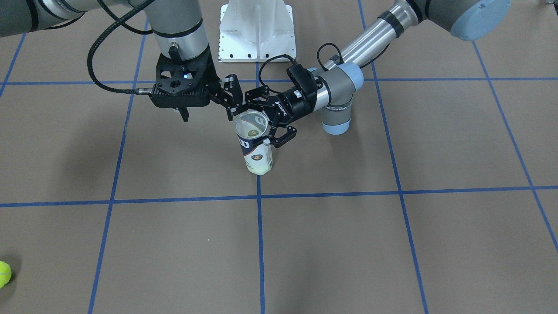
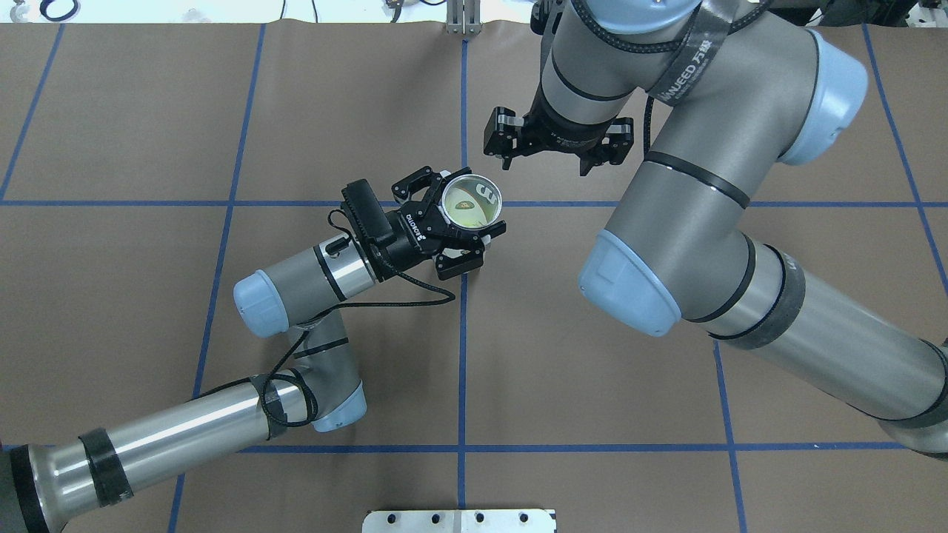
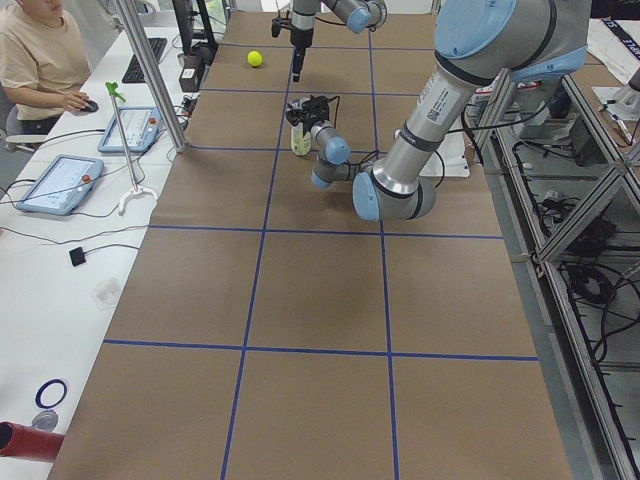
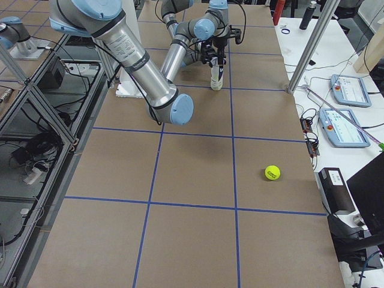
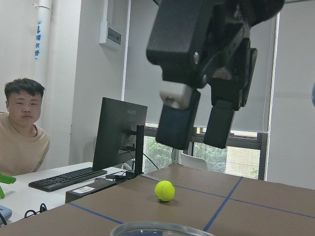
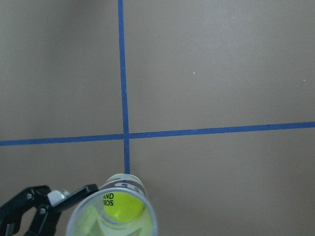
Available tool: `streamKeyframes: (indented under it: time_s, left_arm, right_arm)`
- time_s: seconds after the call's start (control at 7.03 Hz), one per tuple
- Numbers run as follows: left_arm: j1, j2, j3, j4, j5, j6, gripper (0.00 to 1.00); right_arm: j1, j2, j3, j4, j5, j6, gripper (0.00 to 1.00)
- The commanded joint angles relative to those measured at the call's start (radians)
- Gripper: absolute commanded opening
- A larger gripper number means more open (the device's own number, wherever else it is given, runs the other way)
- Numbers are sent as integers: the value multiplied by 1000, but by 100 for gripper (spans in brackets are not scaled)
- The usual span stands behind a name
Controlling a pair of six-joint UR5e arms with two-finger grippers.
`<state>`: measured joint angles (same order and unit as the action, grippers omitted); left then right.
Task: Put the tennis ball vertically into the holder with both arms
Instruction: 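Move the right gripper to the second yellow ball and grasp it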
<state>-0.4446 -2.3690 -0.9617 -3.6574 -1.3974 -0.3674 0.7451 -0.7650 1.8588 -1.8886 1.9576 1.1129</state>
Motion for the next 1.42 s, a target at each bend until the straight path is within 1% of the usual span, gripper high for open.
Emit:
streamKeyframes:
  time_s: [0.0, 0.14, 0.43, 0.57, 0.71, 0.85, 1.0, 1.14, 1.28]
  left_arm:
    - [-5, 1, 0, -1, 0, 1, 98]
    - [-5, 1, 0, 0, 0, 2, 98]
    - [-12, 1, 0, 0, 0, 13, 98]
    - [-14, 1, 0, 0, 0, 46, 98]
    - [-14, 1, 0, 0, 0, 50, 98]
    - [-13, 13, 0, 0, 0, 50, 98]
    - [-13, 16, 0, 0, -2, 50, 98]
    - [-13, 14, 0, 0, -2, 50, 98]
    - [-13, 16, 0, 0, -2, 50, 98]
  right_arm:
    - [43, -17, 14, -1, 32, -43, 100]
    - [74, -46, 16, 2, 64, -104, 100]
    - [169, -135, 14, 8, 134, -320, 100]
    - [203, -193, 11, 40, 145, -400, 100]
    - [242, -279, -7, 140, 149, -474, 100]
    - [308, -333, -71, 219, 194, -586, 100]
    - [368, -348, -180, 274, 217, -717, 100]
    - [400, -350, -323, 399, 221, -773, 100]
    - [424, -361, -490, 618, 254, -775, 100]
